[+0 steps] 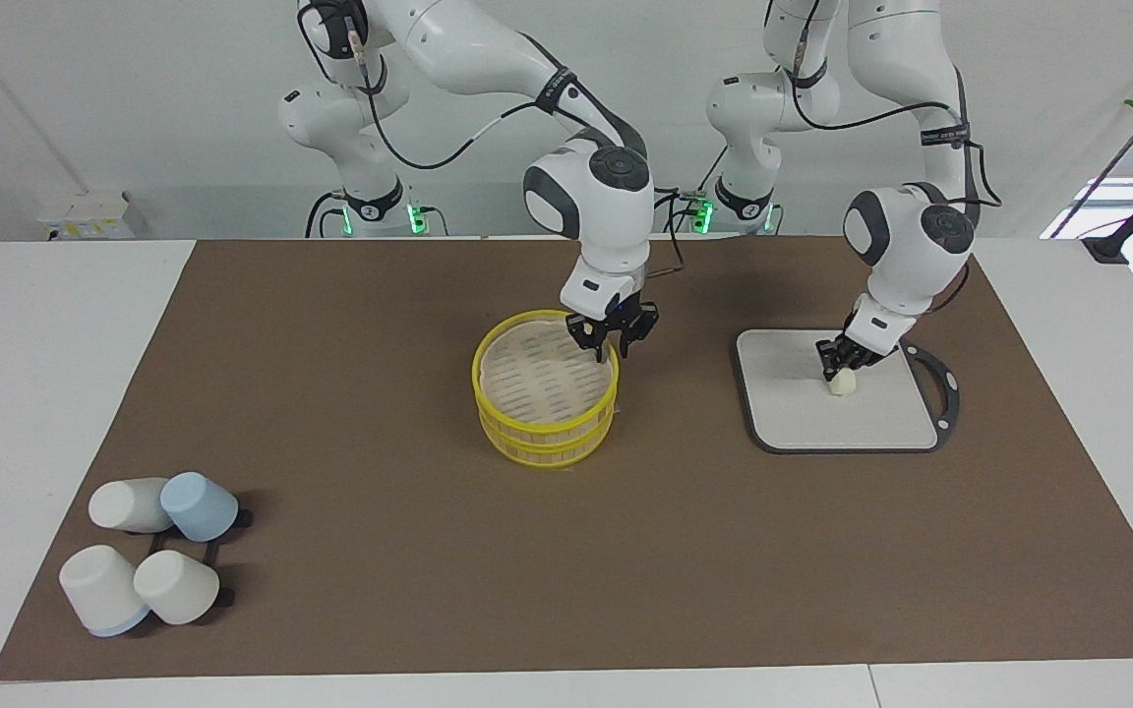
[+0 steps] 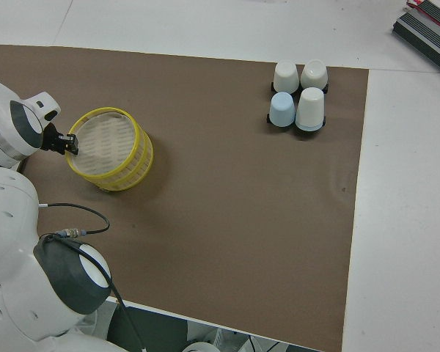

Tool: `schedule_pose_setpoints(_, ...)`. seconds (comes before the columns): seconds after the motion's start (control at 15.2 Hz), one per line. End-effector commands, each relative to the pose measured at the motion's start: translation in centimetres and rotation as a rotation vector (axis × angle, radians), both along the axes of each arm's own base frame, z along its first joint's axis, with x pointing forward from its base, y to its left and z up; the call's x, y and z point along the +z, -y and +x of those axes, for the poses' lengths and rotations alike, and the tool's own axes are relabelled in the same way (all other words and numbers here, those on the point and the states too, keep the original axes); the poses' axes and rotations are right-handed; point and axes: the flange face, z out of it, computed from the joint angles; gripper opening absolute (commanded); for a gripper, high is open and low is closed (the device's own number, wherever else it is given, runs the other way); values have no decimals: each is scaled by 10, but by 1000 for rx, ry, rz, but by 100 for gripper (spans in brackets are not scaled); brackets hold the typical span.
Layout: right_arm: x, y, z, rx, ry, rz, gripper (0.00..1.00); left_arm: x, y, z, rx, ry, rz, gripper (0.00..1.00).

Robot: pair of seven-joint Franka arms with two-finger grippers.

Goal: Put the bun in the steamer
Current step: 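Grasp the white bun with the left gripper and lift it off the board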

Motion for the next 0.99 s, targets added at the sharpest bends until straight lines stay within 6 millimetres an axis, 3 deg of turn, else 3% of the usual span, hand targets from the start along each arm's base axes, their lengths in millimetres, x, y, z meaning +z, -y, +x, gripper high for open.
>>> schedule_pose_setpoints(0.0,1,6,-8,-22,-6,20,10,35,5,20,18,-30,-28,26)
schedule_pose_setpoints(0.07,2,7,-7,-23,-6,19,0,57,8,29,20,-46,-32,26)
schedule_pose_setpoints(0.33,4,6,-6,-22,-7,21,0,172,20,54,45,-105,-42,26)
schedule_pose_setpoints(0.46,20,9,3,-34,-15,20,0,225,28,55,31,-112,-44,27)
schedule_pose_setpoints(0.59,56,20,28,-34,-50,-12,0,251,38,50,74,-99,-40,27)
schedule_pose_setpoints(0.66,69,39,44,-20,-66,-23,0,256,57,50,92,-91,-38,27)
schedule_pose_setpoints(0.92,90,145,93,54,-125,-43,0,255,132,49,154,-35,-41,27)
